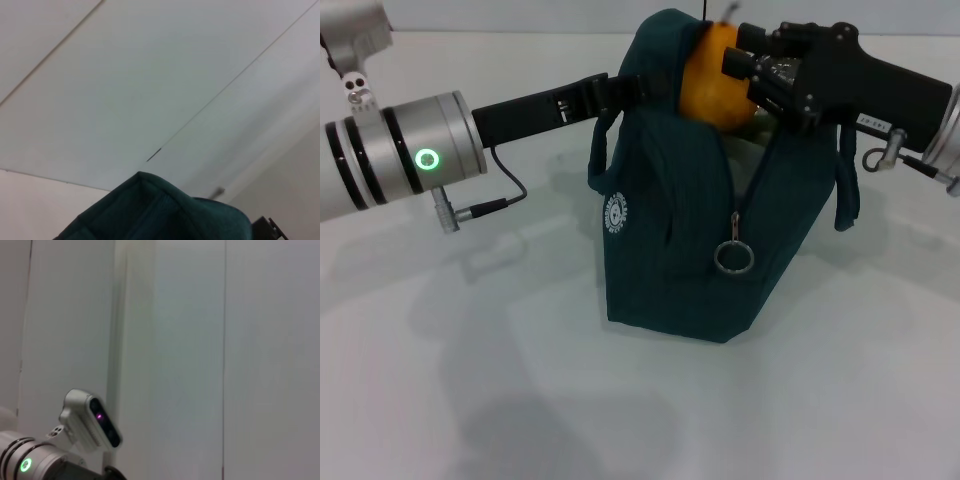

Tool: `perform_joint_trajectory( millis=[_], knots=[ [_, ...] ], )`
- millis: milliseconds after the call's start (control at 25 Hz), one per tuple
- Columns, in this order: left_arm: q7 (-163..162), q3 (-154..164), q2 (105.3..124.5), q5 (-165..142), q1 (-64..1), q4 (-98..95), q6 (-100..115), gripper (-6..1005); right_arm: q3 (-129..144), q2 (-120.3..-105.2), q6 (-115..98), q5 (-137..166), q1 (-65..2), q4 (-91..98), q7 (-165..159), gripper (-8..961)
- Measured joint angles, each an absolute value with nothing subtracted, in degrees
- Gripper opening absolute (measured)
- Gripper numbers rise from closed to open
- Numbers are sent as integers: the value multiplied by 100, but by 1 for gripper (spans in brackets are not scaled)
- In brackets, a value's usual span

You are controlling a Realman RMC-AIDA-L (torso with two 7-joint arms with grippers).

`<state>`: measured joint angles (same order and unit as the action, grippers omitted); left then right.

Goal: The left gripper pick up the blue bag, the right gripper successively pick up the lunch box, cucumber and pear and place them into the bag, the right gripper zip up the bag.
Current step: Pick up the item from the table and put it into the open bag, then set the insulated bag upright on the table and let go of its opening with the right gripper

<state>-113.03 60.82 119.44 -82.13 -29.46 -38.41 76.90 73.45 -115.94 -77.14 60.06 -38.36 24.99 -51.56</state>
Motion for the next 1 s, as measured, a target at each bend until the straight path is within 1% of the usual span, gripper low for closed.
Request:
perform_joint_trajectory(
  millis=[200,280,400,520,600,720,920,1000],
  knots=[
    [-11302,6082,11944,-8213,-2936,-3845,7690,55,7298,-11574,-7722,5933,-3695,2625,-5218,240],
    [-11302,6081,11944,-8212,-2931,-3845,7690,55,7291,-11568,-7729,5873,-3626,2708,-5220,336],
    [-11302,6082,11944,-8211,-2926,-3843,7690,55,7210,-11559,-7733,5782,-3442,2934,-5220,481],
    [-11302,6082,11944,-8209,-2926,-3842,7690,55,7001,-11556,-7725,5702,-3239,3129,-5222,594],
    [-11302,6082,11944,-8209,-2925,-3841,7690,55,6807,-11548,-7687,5687,-3133,3203,-5251,594],
    [-11302,6082,11944,-8208,-2905,-3841,7690,55,6542,-11486,-7355,5711,-2985,3238,-5458,595],
    [-11302,6078,11944,-8188,-2864,-3843,7691,55,6481,-11229,-6761,5733,-2728,3082,-5784,596],
    [-11303,6077,11944,-8170,-2846,-3843,7691,55,6483,-11156,-6704,5739,-2615,2989,-5880,597]
  ],
)
